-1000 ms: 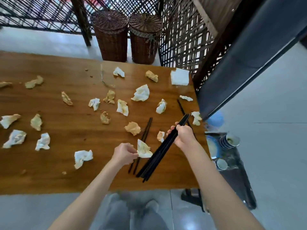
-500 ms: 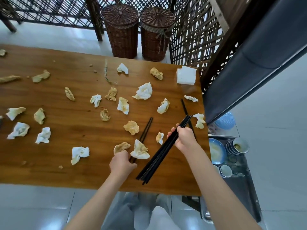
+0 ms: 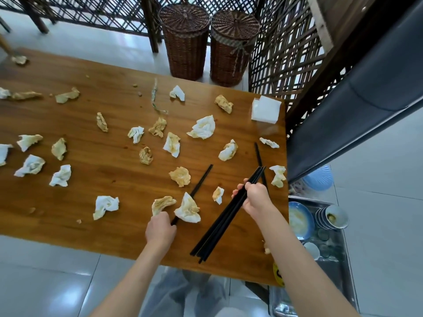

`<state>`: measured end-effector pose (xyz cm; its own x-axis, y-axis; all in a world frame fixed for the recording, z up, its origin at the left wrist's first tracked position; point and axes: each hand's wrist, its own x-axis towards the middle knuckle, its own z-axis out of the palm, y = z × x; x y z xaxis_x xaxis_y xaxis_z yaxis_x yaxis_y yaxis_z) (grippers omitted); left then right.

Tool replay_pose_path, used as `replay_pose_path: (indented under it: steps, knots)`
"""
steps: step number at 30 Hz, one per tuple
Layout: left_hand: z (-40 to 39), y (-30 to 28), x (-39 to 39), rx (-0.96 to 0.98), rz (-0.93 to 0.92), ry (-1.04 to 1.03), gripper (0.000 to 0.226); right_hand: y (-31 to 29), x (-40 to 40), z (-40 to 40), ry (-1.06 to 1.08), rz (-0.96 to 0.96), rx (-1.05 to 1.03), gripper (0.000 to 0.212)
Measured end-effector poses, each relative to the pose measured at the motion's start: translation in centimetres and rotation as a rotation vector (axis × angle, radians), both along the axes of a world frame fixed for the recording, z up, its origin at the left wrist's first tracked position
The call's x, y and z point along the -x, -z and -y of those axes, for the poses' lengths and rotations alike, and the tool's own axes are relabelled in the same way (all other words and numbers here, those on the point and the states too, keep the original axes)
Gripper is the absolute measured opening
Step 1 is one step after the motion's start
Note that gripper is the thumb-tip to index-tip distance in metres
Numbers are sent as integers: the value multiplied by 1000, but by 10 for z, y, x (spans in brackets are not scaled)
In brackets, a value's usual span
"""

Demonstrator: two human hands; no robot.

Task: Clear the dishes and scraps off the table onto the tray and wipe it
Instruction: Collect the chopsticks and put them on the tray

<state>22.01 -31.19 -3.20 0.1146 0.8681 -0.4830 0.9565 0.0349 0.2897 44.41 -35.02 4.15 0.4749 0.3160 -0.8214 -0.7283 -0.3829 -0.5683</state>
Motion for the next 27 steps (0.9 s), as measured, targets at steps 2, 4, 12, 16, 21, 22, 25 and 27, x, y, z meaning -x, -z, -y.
replay_pose_path:
  steps: [2,4,12,16,21,22,25,27]
  knots:
    - [-1,0,0,-6,35,-12,9,1,-2,-4,-7,16,7,18]
    - [-3,0,1,-20,64,5,6,2,-2,-6,-7,16,9,18]
    - [-10,-5,0,-26,162,-9,24,-2,-10,-5,-6,33,0,16]
    - [-12,-14,-1,-60,192,-26,27,-6,-14,-7,3,38,-21,17]
    - [-15,-43,-6,-128,267,-5,29,-12,-17,-12,-8,70,-48,17]
    - [-15,-50,-7,-137,297,5,30,-14,-17,-13,-9,79,-54,16]
    - [-15,-71,-15,-163,391,60,25,-20,-19,-19,-14,97,-94,17]
    - [-13,-84,-23,-172,445,106,21,-24,-22,-23,4,88,-126,17]
